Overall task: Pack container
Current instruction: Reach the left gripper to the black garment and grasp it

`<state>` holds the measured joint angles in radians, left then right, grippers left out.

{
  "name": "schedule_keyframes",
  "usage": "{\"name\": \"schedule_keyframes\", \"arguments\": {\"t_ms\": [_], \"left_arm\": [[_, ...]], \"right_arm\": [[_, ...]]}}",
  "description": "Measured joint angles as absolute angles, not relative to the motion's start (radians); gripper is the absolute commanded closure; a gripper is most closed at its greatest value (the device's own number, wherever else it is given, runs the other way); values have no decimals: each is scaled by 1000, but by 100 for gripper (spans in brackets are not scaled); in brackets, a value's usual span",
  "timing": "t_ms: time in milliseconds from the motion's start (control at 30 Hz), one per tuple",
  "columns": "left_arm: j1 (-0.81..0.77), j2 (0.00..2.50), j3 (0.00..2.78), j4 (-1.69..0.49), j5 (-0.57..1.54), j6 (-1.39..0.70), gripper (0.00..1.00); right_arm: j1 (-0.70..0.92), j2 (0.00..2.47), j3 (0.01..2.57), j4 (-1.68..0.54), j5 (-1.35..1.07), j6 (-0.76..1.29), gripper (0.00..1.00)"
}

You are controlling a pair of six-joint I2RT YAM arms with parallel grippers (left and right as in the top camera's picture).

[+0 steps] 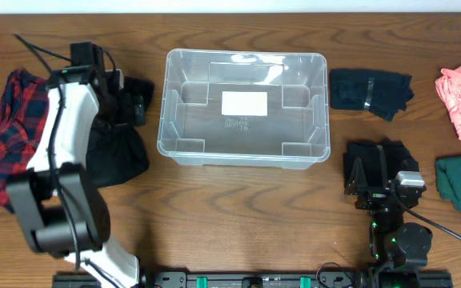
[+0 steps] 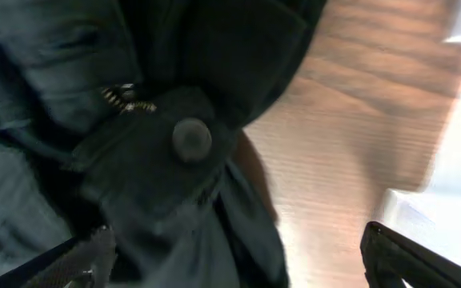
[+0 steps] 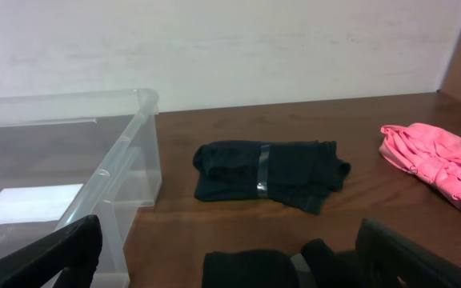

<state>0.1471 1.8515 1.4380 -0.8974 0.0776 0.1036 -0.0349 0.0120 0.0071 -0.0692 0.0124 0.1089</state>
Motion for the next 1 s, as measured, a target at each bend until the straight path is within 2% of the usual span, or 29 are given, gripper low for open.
{"name": "schedule_keyframes", "arguments": {"t_ms": [667,733,800,833,867,900,933,1000], "left_arm": [[139,2052,1450,-786,-85,136,1],[133,2062,1457,-789,-106,126,17],[131,2067,1459,-787,-139,107,47],[133,2070,1460,-786,-157,101,65],[136,2070,1460,-785,-171,96,76],[138,2070,1461,-786,-176,89,82],[140,2070,1464,-789,-177,82,92],[136,2070,1470,-796,-185,66,94]], "right_arm": [[-35,12,7,-69,12,109,1],[-35,12,7,-69,12,109,1],[-35,12,7,-69,12,109,1],[-35,12,7,-70,12,109,1],[-35,12,7,-69,12,109,1],[-35,12,7,-69,12,109,1],[-35,12,7,-69,12,109,1],[-35,12,7,-69,12,109,1]]}}
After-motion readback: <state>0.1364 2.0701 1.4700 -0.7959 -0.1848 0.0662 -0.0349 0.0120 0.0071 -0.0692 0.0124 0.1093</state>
